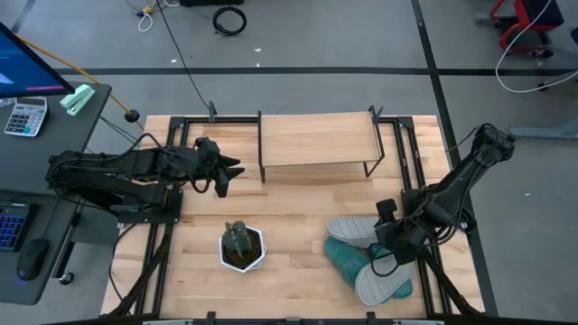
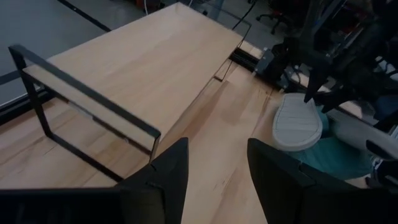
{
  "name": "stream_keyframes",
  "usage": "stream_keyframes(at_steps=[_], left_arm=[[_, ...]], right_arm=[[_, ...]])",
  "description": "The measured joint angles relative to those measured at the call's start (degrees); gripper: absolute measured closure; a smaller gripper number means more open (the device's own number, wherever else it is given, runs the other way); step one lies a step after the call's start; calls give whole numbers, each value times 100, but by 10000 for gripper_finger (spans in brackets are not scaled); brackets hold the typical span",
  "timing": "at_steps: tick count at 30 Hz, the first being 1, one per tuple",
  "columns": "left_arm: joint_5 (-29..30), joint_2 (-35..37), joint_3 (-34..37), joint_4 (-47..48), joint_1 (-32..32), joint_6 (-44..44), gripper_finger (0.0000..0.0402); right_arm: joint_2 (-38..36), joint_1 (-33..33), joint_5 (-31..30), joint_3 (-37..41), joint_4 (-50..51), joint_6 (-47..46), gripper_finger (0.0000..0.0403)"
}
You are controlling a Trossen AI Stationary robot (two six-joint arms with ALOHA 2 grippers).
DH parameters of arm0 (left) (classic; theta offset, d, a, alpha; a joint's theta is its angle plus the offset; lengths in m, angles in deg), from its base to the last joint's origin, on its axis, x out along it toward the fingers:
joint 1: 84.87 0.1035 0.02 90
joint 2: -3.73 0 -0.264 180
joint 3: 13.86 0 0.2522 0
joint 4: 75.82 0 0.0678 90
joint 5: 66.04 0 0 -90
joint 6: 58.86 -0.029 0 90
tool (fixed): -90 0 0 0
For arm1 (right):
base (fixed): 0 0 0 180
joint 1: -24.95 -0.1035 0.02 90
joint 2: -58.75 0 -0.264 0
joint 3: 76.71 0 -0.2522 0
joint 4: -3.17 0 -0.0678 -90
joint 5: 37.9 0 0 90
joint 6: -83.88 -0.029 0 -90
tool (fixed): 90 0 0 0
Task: Pick and place slides into the shelf
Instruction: Put the top gray slide on the shelf
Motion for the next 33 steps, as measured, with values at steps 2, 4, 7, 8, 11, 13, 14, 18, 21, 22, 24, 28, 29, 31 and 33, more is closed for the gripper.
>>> stream_keyframes(at_steps=[2, 4, 7, 8, 11, 13, 14, 18, 21, 22, 24, 28, 29, 31, 33], left_arm=[[0, 0, 2, 46, -1, 0, 232], [0, 0, 2, 89, 0, 2, 233], [0, 0, 2, 102, 0, 0, 232], [0, 0, 2, 104, -1, 0, 233], [0, 0, 2, 103, -2, 0, 233], [0, 0, 2, 105, 0, 2, 233], [0, 0, 2, 105, -1, 2, 233], [0, 0, 2, 105, 0, 0, 235], [0, 0, 2, 105, -1, 0, 237], [0, 0, 2, 107, 0, 0, 237], [-1, 0, 2, 107, -1, 0, 237], [0, 0, 2, 108, -2, 0, 237], [0, 0, 2, 108, 0, 0, 237], [-2, 0, 2, 111, -2, 1, 238], [-2, 0, 2, 113, -2, 0, 240]], right_arm=[[94, 0, -107, 0, -1, -7, 97], [218, 2, -167, 0, -4, -54, 80], [435, 0, -171, 0, -110, -222, 63], [515, 0, -174, 0, -164, -288, 60], [750, 0, -246, 0, -286, -462, 58], [866, 0, -339, -7, -300, -579, 64], [902, -4, -351, -9, -302, -627, 71], [913, 2, -387, -10, -302, -809, 129], [851, 7, -390, -7, -289, -817, 198], [850, 30, -392, -7, -279, -815, 223], [850, 87, -398, -7, -273, -830, 272], [843, 254, -406, -9, -248, -833, 320], [837, 292, -388, -26, -215, -831, 320], [826, 387, -339, -107, -118, -811, 320], [802, 477, -293, -239, 55, -762, 322]])
